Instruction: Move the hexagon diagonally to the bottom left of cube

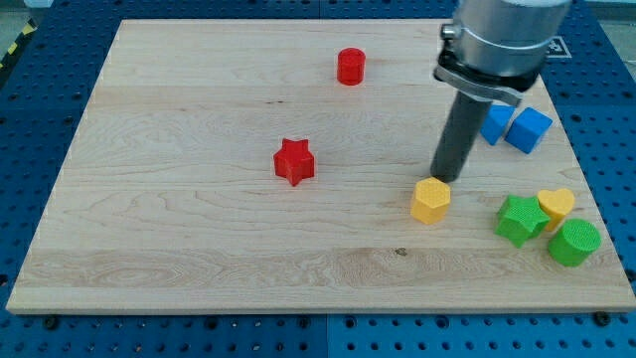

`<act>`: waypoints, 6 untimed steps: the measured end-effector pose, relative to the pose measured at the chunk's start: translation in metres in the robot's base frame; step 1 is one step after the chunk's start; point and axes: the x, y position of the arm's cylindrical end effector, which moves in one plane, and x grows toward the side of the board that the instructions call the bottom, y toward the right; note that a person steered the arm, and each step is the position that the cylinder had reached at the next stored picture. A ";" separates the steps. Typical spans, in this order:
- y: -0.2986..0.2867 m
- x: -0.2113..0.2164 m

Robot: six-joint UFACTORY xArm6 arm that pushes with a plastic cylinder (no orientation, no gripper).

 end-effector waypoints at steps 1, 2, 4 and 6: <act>-0.047 0.003; -0.061 0.036; -0.033 0.053; -0.005 0.056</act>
